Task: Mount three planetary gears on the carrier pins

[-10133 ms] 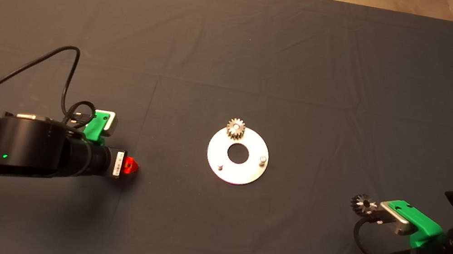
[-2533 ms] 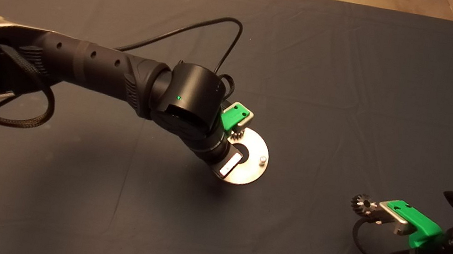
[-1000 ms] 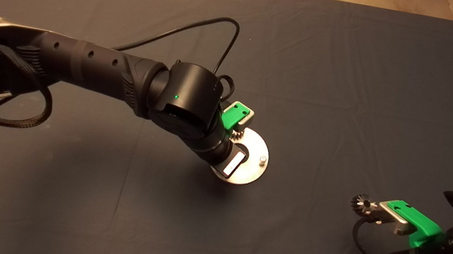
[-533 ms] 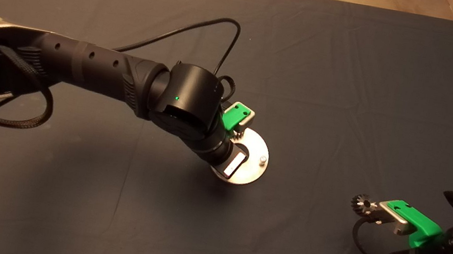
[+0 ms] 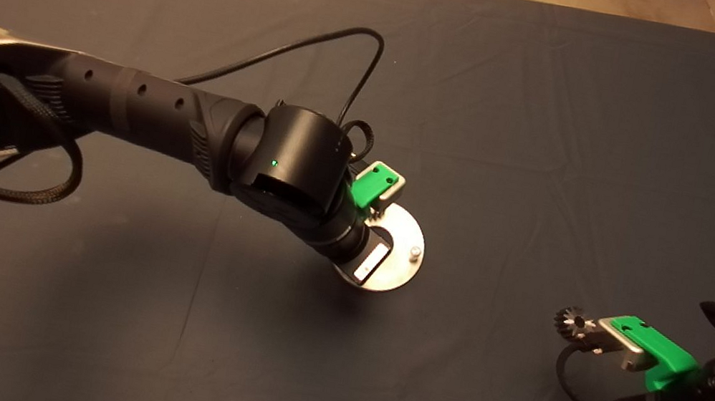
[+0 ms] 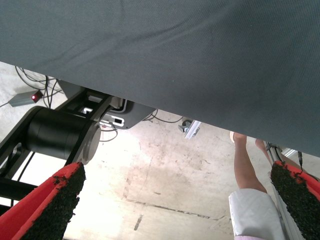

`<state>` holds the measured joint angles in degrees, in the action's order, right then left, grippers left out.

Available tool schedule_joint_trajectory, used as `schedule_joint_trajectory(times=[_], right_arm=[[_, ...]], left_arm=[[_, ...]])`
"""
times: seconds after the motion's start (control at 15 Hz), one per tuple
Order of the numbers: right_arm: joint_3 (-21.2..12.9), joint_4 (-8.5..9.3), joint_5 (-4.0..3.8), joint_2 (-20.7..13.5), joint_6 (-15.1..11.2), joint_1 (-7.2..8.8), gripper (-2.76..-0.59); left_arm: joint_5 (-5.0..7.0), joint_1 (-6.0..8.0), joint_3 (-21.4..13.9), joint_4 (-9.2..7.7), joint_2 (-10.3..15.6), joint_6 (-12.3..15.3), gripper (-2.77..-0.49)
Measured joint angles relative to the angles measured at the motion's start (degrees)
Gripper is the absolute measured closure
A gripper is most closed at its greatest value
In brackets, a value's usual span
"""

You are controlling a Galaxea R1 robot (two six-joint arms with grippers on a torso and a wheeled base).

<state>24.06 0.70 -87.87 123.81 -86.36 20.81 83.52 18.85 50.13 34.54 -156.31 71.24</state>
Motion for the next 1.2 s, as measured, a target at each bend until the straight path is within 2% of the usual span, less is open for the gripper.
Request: schedule_joint_trajectory(times=[0.33,0.8,1.2], right_arm=[[0.0,0.0,0.02,0.01,0.0,0.0,-2.76],[0.0,0.0,0.02,0.01,0.0,0.0,-2.76],[0.0,0.01,0.01,0.01,0.0,0.0,-2.76]], left_arm=[[0.18,-2.49,0.01,1.71,-0.04,0.0,-0.82],[0.98,-2.49,0.01,2.86,-0.04,-0.1,-0.82],[0.99,-2.51,0.41,3.17,-0.17,-0.16,-0.82]])
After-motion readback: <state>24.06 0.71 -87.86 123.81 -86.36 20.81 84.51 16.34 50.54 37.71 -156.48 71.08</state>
